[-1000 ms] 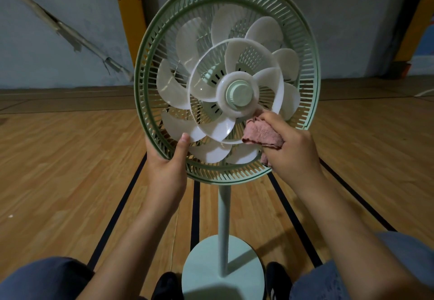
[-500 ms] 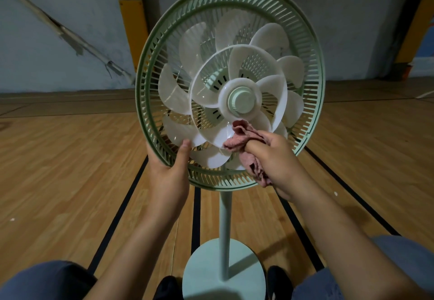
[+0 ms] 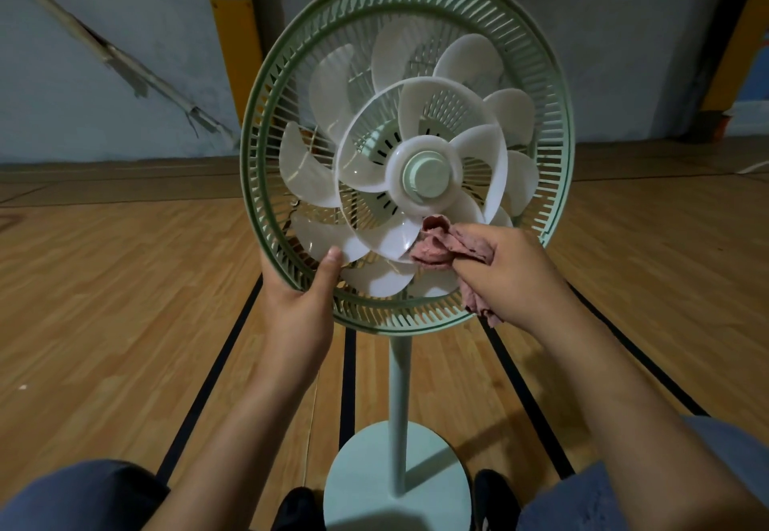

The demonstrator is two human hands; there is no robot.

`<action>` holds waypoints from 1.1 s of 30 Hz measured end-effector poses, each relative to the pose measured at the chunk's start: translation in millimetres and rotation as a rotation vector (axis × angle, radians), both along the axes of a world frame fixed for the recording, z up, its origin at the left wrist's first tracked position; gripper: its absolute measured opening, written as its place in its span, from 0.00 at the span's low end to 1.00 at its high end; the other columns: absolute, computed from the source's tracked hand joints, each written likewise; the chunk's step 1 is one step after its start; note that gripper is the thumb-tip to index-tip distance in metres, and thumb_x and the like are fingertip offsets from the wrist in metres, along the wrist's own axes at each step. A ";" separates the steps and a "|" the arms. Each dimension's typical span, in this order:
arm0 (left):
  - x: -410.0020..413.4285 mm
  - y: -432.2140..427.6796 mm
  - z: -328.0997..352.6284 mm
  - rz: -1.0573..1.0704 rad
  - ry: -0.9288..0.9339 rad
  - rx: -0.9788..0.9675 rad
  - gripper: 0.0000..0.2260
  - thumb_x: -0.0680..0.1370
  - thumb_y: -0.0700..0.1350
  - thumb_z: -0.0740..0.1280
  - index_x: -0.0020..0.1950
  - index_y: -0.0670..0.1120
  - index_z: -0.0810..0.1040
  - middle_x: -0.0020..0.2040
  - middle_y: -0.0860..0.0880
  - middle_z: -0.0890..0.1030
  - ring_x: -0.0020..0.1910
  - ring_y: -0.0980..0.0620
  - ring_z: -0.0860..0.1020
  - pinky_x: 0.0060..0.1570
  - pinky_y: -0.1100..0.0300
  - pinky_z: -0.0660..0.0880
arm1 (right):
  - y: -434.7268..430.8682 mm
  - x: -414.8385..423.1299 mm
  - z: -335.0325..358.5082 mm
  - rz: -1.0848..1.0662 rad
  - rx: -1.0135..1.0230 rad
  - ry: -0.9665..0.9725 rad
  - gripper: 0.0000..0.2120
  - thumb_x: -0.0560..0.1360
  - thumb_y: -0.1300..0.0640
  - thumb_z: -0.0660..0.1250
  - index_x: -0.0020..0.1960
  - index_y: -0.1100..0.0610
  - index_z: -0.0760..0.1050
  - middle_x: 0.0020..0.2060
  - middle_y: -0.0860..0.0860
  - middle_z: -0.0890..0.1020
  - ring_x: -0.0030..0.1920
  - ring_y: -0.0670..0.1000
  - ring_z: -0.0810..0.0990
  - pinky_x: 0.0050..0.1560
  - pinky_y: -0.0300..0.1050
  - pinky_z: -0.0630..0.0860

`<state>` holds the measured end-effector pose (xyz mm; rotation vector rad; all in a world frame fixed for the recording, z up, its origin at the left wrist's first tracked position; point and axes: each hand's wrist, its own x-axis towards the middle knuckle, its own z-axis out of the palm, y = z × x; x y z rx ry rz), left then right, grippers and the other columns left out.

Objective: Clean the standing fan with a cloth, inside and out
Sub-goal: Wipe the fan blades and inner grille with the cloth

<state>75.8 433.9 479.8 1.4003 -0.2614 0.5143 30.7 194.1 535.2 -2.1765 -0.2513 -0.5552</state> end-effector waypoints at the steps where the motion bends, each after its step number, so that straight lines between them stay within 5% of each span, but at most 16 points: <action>1: -0.3 -0.6 0.3 -0.002 -0.002 -0.003 0.27 0.82 0.52 0.73 0.80 0.51 0.70 0.67 0.55 0.84 0.63 0.56 0.85 0.58 0.61 0.84 | -2.8 0.5 -0.5 -0.035 -0.055 -0.042 0.15 0.77 0.58 0.65 0.45 0.37 0.82 0.26 0.47 0.82 0.22 0.50 0.80 0.23 0.44 0.76; 6: -1.0 -0.6 0.0 0.001 0.002 -0.010 0.29 0.81 0.53 0.73 0.80 0.51 0.69 0.68 0.54 0.84 0.65 0.55 0.84 0.61 0.53 0.84 | 0.1 0.1 -7.2 -0.157 -0.243 -0.173 0.10 0.77 0.47 0.63 0.54 0.41 0.80 0.29 0.39 0.82 0.27 0.43 0.81 0.29 0.49 0.82; 10: -1.2 0.1 -0.3 0.030 0.022 -0.048 0.29 0.82 0.55 0.73 0.81 0.55 0.68 0.68 0.58 0.83 0.65 0.58 0.83 0.63 0.51 0.82 | 16.2 2.2 -12.0 -0.015 0.118 0.002 0.17 0.78 0.63 0.64 0.49 0.41 0.82 0.27 0.51 0.83 0.24 0.49 0.80 0.22 0.45 0.77; 14: -3.3 -2.8 -1.5 0.041 0.020 -0.045 0.28 0.82 0.54 0.74 0.80 0.55 0.70 0.67 0.59 0.84 0.64 0.59 0.84 0.60 0.56 0.84 | 27.2 6.5 -12.3 0.018 0.292 0.096 0.06 0.78 0.59 0.66 0.44 0.58 0.80 0.26 0.50 0.76 0.26 0.50 0.74 0.30 0.44 0.72; 18: -3.4 -5.7 -1.3 0.034 0.020 -0.049 0.26 0.82 0.50 0.74 0.78 0.53 0.71 0.65 0.57 0.84 0.62 0.58 0.84 0.57 0.61 0.84 | 34.9 8.8 -11.6 0.079 0.497 0.185 0.08 0.78 0.58 0.69 0.44 0.63 0.80 0.32 0.56 0.78 0.35 0.53 0.77 0.39 0.46 0.72; 22: -1.6 -6.7 -0.7 0.035 0.019 -0.025 0.24 0.83 0.50 0.74 0.77 0.53 0.72 0.66 0.55 0.84 0.63 0.56 0.84 0.59 0.54 0.83 | 41.7 7.7 -6.3 0.159 0.715 0.247 0.12 0.80 0.63 0.65 0.40 0.56 0.83 0.27 0.55 0.76 0.27 0.53 0.73 0.25 0.39 0.64; 25: 0.1 -5.3 -1.4 0.026 0.025 -0.023 0.26 0.82 0.52 0.73 0.79 0.53 0.70 0.67 0.55 0.84 0.64 0.56 0.84 0.59 0.57 0.83 | 43.1 8.5 -1.4 0.235 0.758 0.311 0.07 0.82 0.63 0.64 0.49 0.63 0.80 0.32 0.61 0.77 0.26 0.52 0.74 0.22 0.39 0.64; 30: -1.6 -1.7 0.4 -0.005 0.052 -0.048 0.35 0.75 0.62 0.73 0.81 0.56 0.68 0.66 0.58 0.84 0.63 0.59 0.84 0.52 0.65 0.83 | 41.4 9.2 -0.3 0.355 0.706 0.386 0.16 0.81 0.60 0.67 0.34 0.55 0.80 0.30 0.62 0.76 0.21 0.53 0.68 0.20 0.38 0.63; 33: -1.3 -1.7 -0.9 0.006 0.051 -0.033 0.32 0.79 0.58 0.73 0.81 0.54 0.68 0.67 0.57 0.84 0.64 0.58 0.84 0.57 0.60 0.84 | 37.3 7.9 0.3 0.365 0.717 0.424 0.08 0.81 0.61 0.66 0.42 0.59 0.77 0.29 0.61 0.75 0.22 0.52 0.70 0.18 0.38 0.63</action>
